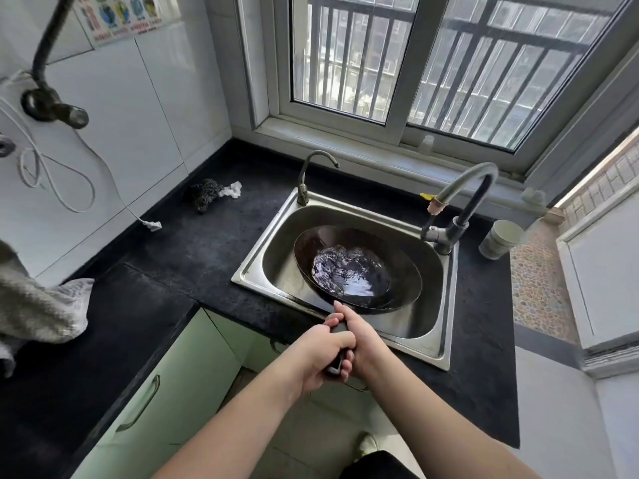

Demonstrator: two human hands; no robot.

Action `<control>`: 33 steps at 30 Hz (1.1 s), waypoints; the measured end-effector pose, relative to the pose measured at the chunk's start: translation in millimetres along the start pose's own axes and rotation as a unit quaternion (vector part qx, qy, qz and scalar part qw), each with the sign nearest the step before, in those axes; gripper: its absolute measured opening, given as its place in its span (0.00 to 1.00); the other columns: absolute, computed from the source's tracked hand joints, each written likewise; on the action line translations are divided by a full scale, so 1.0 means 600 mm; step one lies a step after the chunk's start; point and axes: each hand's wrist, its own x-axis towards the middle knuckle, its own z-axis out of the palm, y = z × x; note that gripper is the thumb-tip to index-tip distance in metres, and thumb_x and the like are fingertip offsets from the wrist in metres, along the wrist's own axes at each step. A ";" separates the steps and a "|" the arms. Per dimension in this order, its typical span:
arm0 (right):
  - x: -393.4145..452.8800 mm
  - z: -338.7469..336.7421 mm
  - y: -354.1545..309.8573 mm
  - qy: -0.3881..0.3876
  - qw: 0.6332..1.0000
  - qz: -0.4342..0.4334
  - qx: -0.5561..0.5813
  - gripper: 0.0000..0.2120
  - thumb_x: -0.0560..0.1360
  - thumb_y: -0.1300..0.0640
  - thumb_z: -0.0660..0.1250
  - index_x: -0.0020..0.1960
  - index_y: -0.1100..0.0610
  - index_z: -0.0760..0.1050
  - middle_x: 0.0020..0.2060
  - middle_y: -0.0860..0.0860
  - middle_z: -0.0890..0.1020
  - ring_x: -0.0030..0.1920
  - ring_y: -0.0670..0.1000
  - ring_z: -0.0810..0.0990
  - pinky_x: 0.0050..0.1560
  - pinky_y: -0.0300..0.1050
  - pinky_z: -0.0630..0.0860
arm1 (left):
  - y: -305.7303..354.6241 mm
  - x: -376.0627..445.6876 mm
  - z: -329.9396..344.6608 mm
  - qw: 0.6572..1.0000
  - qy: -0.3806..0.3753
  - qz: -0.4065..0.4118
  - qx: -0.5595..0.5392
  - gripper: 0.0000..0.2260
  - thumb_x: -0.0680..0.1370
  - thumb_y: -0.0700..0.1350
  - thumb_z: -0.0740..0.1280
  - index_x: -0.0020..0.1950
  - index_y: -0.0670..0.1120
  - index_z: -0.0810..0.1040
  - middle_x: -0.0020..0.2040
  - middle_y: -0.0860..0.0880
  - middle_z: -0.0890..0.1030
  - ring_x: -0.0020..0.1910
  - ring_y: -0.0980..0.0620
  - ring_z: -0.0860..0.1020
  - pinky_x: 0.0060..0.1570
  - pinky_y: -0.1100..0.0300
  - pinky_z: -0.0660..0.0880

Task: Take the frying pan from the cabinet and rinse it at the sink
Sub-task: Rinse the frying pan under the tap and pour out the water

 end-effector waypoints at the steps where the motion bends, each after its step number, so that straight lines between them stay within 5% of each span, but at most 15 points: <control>1: -0.004 0.002 0.001 -0.019 1.000 0.010 0.021 0.26 0.79 0.48 0.62 0.24 0.56 0.66 0.20 0.49 0.71 0.18 0.47 0.71 0.26 0.38 0.70 | 0.004 -0.003 0.001 1.000 0.009 0.003 0.018 0.21 0.77 0.34 0.58 0.65 0.53 0.66 0.28 0.46 0.69 0.17 0.57 0.67 0.18 0.69 0.65; 10: -0.017 0.027 0.039 -0.079 0.993 0.012 0.085 0.28 0.79 0.48 0.61 0.21 0.55 0.65 0.18 0.45 0.69 0.17 0.45 0.70 0.30 0.37 0.69 | 0.016 -0.036 -0.027 0.983 0.040 0.027 0.180 0.26 0.77 0.36 0.59 0.73 0.53 0.63 0.28 0.46 0.71 0.18 0.55 0.70 0.20 0.65 0.69; 13: -0.023 0.037 0.050 -0.086 0.993 0.003 0.084 0.26 0.77 0.48 0.62 0.22 0.53 0.64 0.18 0.45 0.68 0.16 0.46 0.69 0.21 0.35 0.70 | 0.022 -0.045 -0.042 0.968 0.025 0.038 0.246 0.23 0.76 0.36 0.59 0.69 0.52 0.65 0.30 0.46 0.72 0.19 0.54 0.71 0.21 0.64 0.71; 16: -0.021 0.041 0.052 -0.108 0.987 -0.011 0.119 0.26 0.77 0.49 0.62 0.22 0.53 0.64 0.18 0.44 0.67 0.17 0.44 0.69 0.24 0.34 0.71 | 0.032 -0.055 -0.042 0.951 0.028 0.049 0.304 0.16 0.76 0.36 0.58 0.63 0.45 0.69 0.30 0.45 0.72 0.20 0.53 0.71 0.21 0.62 0.71; 19: -0.014 0.040 0.048 -0.142 0.975 -0.007 0.169 0.23 0.76 0.51 0.64 0.24 0.52 0.64 0.18 0.43 0.67 0.18 0.43 0.70 0.25 0.36 0.73 | 0.037 -0.056 -0.040 0.932 0.035 0.059 0.356 0.24 0.75 0.36 0.58 0.71 0.49 0.65 0.30 0.44 0.73 0.21 0.51 0.72 0.20 0.62 0.72; 23: -0.013 0.042 0.039 -0.176 0.966 0.011 0.188 0.18 0.72 0.56 0.66 0.26 0.53 0.64 0.19 0.45 0.68 0.19 0.44 0.71 0.22 0.38 0.74 | 0.043 -0.060 -0.039 0.911 0.061 0.068 0.403 0.13 0.74 0.36 0.58 0.57 0.41 0.71 0.30 0.43 0.75 0.21 0.50 0.73 0.25 0.55 0.77; 28: -0.016 0.049 0.035 -0.216 0.968 -0.022 0.125 0.23 0.58 0.69 0.79 0.26 0.55 0.65 0.18 0.46 0.67 0.20 0.45 0.71 0.26 0.38 0.75 | 0.038 -0.066 -0.040 0.880 0.092 0.082 0.458 0.18 0.74 0.38 0.58 0.65 0.40 0.70 0.31 0.43 0.78 0.22 0.48 0.75 0.22 0.59 0.76; 33: -0.024 0.058 0.035 -0.198 0.977 -0.031 0.070 0.19 0.73 0.57 0.65 0.25 0.54 0.63 0.19 0.45 0.67 0.21 0.45 0.71 0.33 0.43 0.79 | 0.039 -0.079 -0.050 0.815 0.133 0.116 0.551 0.17 0.76 0.42 0.59 0.64 0.43 0.69 0.38 0.44 0.79 0.30 0.44 0.82 0.27 0.57 0.80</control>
